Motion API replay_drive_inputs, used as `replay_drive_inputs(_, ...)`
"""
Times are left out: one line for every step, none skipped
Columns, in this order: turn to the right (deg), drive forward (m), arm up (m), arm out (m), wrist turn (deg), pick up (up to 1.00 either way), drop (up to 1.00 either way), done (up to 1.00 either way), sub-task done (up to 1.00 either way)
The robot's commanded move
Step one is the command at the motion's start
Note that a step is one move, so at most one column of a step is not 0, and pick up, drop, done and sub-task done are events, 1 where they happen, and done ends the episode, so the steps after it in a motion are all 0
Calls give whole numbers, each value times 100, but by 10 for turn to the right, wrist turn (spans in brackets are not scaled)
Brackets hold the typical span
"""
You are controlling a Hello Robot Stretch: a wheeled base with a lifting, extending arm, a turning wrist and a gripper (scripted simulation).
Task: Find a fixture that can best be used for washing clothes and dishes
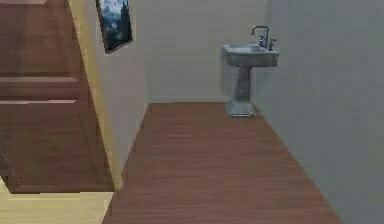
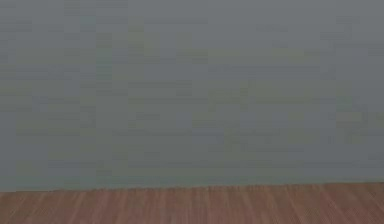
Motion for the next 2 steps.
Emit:
replay_drive_inputs(0,100,0,0,0,0,0,0,0)
replay_drive_inputs(0,90,0,0,0,0,0,0,0)
